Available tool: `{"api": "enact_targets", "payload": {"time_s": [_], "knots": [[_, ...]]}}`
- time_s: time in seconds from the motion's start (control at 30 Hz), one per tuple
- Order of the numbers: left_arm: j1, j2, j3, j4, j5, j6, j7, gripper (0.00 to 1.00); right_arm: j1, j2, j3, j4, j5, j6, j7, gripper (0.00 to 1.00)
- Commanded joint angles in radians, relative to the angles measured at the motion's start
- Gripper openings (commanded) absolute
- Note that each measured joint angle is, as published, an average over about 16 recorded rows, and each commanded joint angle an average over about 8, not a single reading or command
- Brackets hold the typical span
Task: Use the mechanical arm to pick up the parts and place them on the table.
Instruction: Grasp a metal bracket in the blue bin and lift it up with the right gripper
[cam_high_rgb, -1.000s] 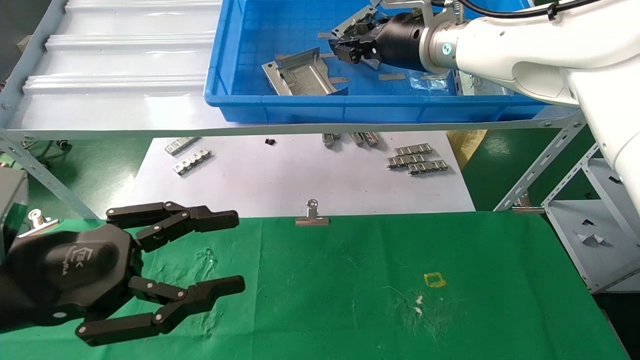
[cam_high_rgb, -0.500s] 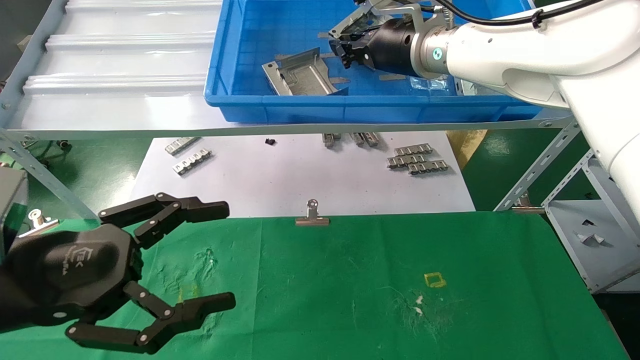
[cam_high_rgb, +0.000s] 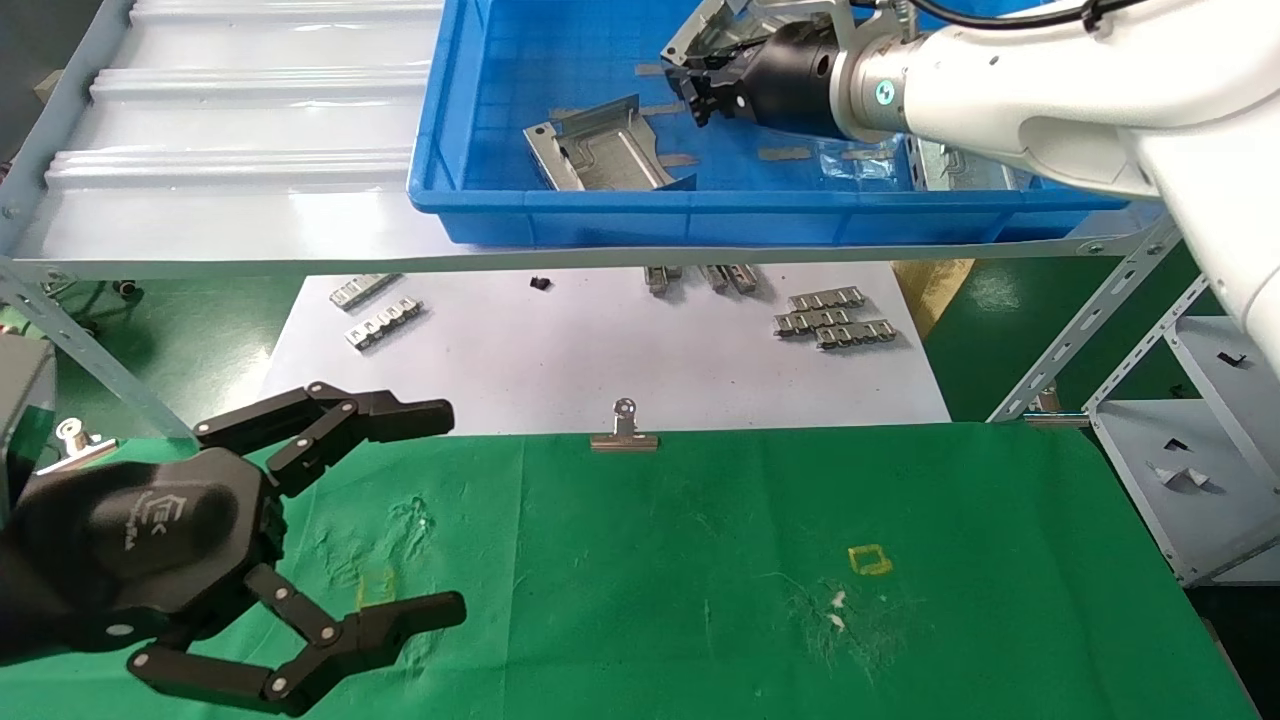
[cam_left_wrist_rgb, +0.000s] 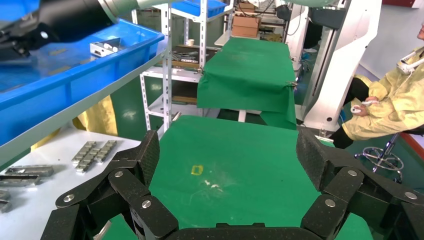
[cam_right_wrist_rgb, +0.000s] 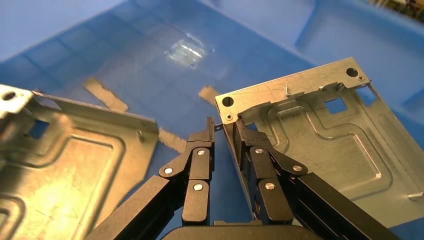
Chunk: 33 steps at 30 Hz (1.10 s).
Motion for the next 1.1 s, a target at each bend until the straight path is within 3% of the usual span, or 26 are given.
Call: {"api": "enact_targets", "payload": {"time_s": [0.03, 0.27, 0.63, 0.73, 0.9, 1.1], "knots": [[0.000, 0.000, 0.000, 0.000, 0.000, 0.000, 0.000, 1.00, 0.011, 0.001, -0.005, 0.002, 0.011, -0.008, -0.010, 0.00], [0.000, 0.000, 0.000, 0.000, 0.000, 0.000, 0.000, 1.00, 0.072, 0.043, 0.000, -0.007, 0.053, -0.186, -0.096, 0.00], [0.000, 0.000, 0.000, 0.000, 0.000, 0.000, 0.000, 1.00, 0.161, 0.191, 0.010, 0.009, 0.114, -0.684, -0.311, 0.00], [0.000, 0.000, 0.000, 0.000, 0.000, 0.000, 0.000, 1.00, 0.190, 0.218, 0.004, -0.001, 0.114, -0.788, -0.351, 0.00], [0.000, 0.000, 0.000, 0.000, 0.000, 0.000, 0.000, 1.00, 0.237, 0.258, -0.006, -0.008, 0.103, -0.893, -0.397, 0.00], [0.000, 0.000, 0.000, 0.000, 0.000, 0.000, 0.000, 1.00, 0.263, 0.320, -0.026, 0.043, 0.119, -0.965, -0.419, 0.00]]}}
